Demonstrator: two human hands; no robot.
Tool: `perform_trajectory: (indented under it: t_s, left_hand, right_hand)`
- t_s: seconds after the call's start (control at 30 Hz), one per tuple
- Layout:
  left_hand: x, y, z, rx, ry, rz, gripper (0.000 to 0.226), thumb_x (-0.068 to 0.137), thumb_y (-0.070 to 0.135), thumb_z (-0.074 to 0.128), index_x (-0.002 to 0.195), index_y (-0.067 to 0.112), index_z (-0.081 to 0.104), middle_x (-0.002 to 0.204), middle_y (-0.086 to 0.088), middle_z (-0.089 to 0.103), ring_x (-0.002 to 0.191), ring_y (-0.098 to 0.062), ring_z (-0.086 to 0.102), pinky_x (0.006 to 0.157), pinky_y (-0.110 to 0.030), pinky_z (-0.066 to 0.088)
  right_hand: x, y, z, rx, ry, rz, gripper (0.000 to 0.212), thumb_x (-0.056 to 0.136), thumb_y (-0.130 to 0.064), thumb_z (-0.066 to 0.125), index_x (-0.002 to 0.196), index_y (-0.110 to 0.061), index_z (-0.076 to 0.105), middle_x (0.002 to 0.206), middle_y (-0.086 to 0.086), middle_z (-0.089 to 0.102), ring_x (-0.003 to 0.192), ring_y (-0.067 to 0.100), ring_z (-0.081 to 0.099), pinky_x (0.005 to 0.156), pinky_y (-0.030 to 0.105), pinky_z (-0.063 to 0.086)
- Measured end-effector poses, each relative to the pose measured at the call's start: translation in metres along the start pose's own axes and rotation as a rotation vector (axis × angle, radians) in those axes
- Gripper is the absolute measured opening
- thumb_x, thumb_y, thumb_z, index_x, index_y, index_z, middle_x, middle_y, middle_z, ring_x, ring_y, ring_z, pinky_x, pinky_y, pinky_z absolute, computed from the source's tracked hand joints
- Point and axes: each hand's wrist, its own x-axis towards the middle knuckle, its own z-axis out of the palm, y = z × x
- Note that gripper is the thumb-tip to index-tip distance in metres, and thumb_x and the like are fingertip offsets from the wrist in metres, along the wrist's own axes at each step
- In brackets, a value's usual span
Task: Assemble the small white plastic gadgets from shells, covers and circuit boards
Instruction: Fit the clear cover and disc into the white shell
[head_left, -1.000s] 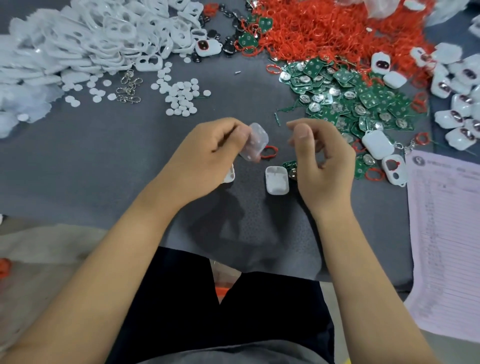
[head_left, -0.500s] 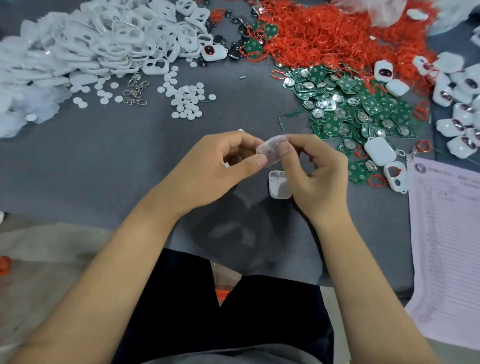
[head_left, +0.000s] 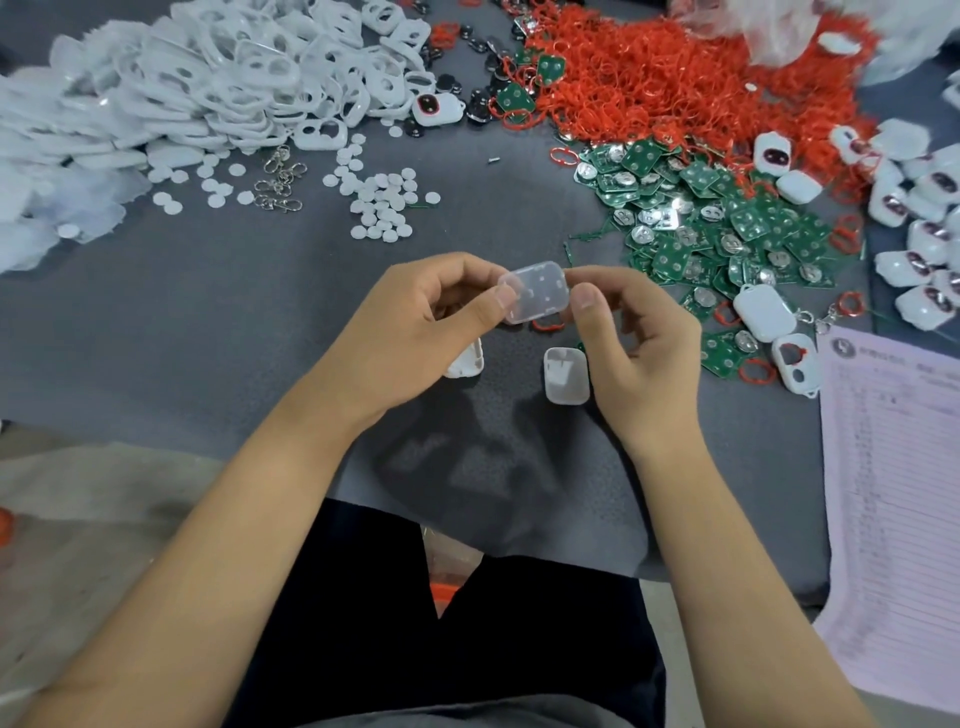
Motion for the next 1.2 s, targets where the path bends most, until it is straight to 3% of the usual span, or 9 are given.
perform_trajectory:
  t_s: [0.07, 0.17, 0.23, 0.4, 0.57, 0.73, 0.87, 0.97, 1.2]
  left_hand:
    - [0.002, -0.004, -0.005, 0.075, 0.061, 0.006, 0.012, 0.102, 0.030, 0.068, 0.106, 0.022, 0.076, 0.095, 0.008, 0.079, 0.086, -0.018, 0.072, 0.077, -0.027, 0.054]
    - [0.009, -0.011, -0.019, 0.264, 0.254, 0.044, 0.011, 0.101, 0.032, 0.068, 0.102, 0.025, 0.076, 0.090, 0.014, 0.075, 0.072, 0.001, 0.060, 0.070, -0.019, 0.047]
    - [0.012, -0.014, -0.029, 0.395, 0.366, 0.078, 0.007, 0.100, 0.031, 0.069, 0.102, 0.028, 0.074, 0.093, 0.016, 0.073, 0.072, 0.000, 0.059, 0.071, -0.023, 0.049]
    - [-0.002, -0.026, -0.047, 0.831, 0.294, 0.223, 0.015, 0.097, 0.019, 0.069, 0.107, 0.026, 0.077, 0.106, 0.013, 0.072, 0.100, -0.017, 0.061, 0.074, -0.045, 0.055]
    - [-0.021, -0.037, -0.055, 0.836, 0.279, 0.233, 0.026, 0.095, 0.004, 0.065, 0.109, 0.021, 0.078, 0.109, 0.009, 0.071, 0.099, -0.023, 0.060, 0.066, -0.048, 0.056]
    - [-0.022, -0.036, -0.055, 0.824, 0.255, 0.223, 0.035, 0.092, 0.004, 0.062, 0.120, 0.023, 0.072, 0.119, 0.012, 0.067, 0.108, -0.018, 0.054, 0.074, -0.040, 0.055]
    - [-0.016, -0.040, -0.054, 0.883, 0.176, 0.279, 0.031, 0.094, 0.010, 0.067, 0.123, 0.018, 0.076, 0.129, 0.005, 0.069, 0.113, -0.027, 0.056, 0.089, -0.041, 0.053]
    - [-0.015, -0.042, -0.053, 0.959, 0.172, 0.272, 0.026, 0.095, 0.018, 0.068, 0.120, 0.016, 0.074, 0.137, -0.003, 0.063, 0.111, -0.033, 0.052, 0.090, -0.047, 0.050]
    - [-0.029, -0.036, -0.038, 0.879, 0.197, 0.301, 0.040, 0.103, 0.038, 0.051, 0.130, 0.015, 0.070, 0.138, -0.006, 0.059, 0.112, -0.030, 0.046, 0.099, -0.031, 0.039]
  right_hand:
    - [-0.001, 0.001, 0.000, -0.008, 0.007, 0.018, 0.017, 0.104, -0.015, 0.059, 0.107, -0.009, 0.075, 0.084, 0.008, 0.074, 0.078, 0.026, 0.068, 0.072, 0.028, 0.049]
    - [-0.001, 0.001, 0.001, -0.005, 0.010, 0.044, 0.016, 0.104, -0.018, 0.058, 0.105, -0.015, 0.074, 0.081, 0.009, 0.072, 0.073, 0.022, 0.064, 0.070, 0.022, 0.044]
    - [-0.001, 0.002, 0.001, -0.026, 0.008, 0.057, 0.016, 0.105, -0.019, 0.058, 0.104, -0.019, 0.074, 0.080, 0.008, 0.072, 0.069, 0.015, 0.060, 0.067, 0.022, 0.042]
    - [0.002, 0.002, 0.002, -0.046, 0.000, 0.088, 0.017, 0.102, -0.022, 0.059, 0.101, -0.020, 0.076, 0.078, 0.003, 0.070, 0.067, 0.007, 0.056, 0.063, 0.020, 0.041]
    - [0.002, 0.000, 0.003, -0.042, -0.015, 0.118, 0.017, 0.101, -0.021, 0.059, 0.100, -0.019, 0.076, 0.080, 0.003, 0.071, 0.071, 0.026, 0.061, 0.064, 0.027, 0.044]
    - [0.002, 0.000, 0.003, -0.056, -0.013, 0.130, 0.018, 0.102, -0.022, 0.059, 0.101, -0.017, 0.076, 0.079, 0.003, 0.071, 0.066, 0.010, 0.056, 0.063, 0.020, 0.040]
    - [0.002, 0.000, 0.002, -0.050, -0.007, 0.144, 0.017, 0.104, -0.016, 0.059, 0.100, -0.014, 0.076, 0.078, -0.001, 0.070, 0.065, 0.003, 0.054, 0.063, 0.017, 0.040]
    - [0.003, 0.000, 0.002, -0.057, -0.003, 0.149, 0.017, 0.104, -0.015, 0.059, 0.100, -0.013, 0.076, 0.077, -0.004, 0.069, 0.064, 0.002, 0.052, 0.063, 0.016, 0.039]
    - [0.002, 0.005, 0.003, -0.111, -0.006, 0.106, 0.017, 0.101, -0.023, 0.060, 0.099, -0.018, 0.076, 0.078, -0.003, 0.068, 0.063, 0.003, 0.048, 0.064, 0.021, 0.037]
